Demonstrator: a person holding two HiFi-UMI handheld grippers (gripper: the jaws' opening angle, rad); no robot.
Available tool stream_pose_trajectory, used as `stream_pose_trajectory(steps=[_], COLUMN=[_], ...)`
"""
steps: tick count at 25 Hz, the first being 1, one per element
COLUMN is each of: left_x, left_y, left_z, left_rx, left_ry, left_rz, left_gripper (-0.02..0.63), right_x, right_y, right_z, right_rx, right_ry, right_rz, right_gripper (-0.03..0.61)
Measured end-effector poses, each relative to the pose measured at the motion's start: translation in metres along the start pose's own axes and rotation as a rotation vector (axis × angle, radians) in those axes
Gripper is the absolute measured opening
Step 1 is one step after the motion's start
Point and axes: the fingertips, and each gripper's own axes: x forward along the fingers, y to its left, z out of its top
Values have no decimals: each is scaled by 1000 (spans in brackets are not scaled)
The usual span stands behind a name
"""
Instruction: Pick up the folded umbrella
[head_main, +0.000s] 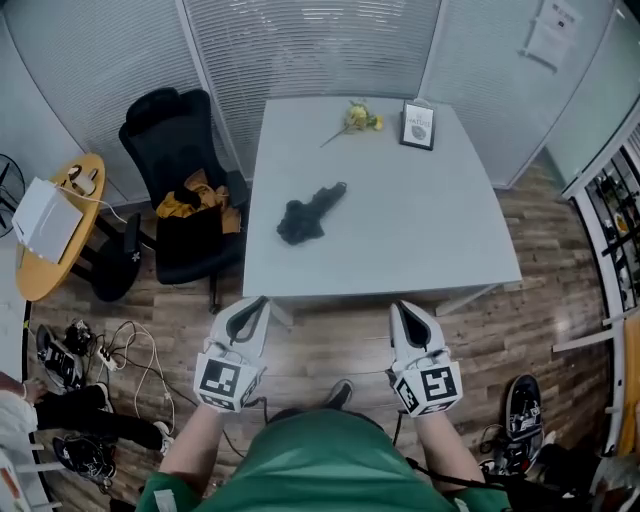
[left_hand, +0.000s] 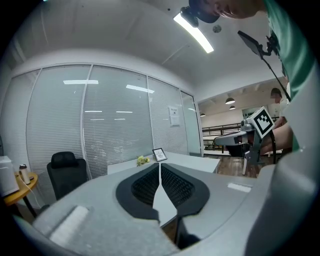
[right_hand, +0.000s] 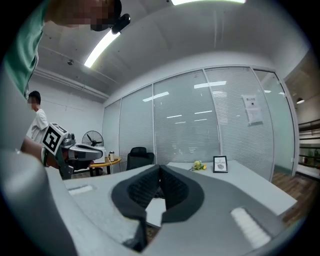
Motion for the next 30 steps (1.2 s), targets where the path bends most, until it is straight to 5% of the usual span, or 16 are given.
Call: stream_pose_trajectory(steps=[11,18,30], left_x=[60,116,237], left_y=[14,44,112], left_z=[10,-23,-57], left_rx=[40,0,-67], left_ry=[47,108,208], left_rz=[41,-14,-211], left_gripper=[19,41,285], right_x=[42,79,164], right_y=[-48,-68,-109], right_z=[-11,-17,-5], right_rx=[50,43,62], right_ry=[21,47,82], right_rz=[33,-22,-216], right_gripper=[3,3,3])
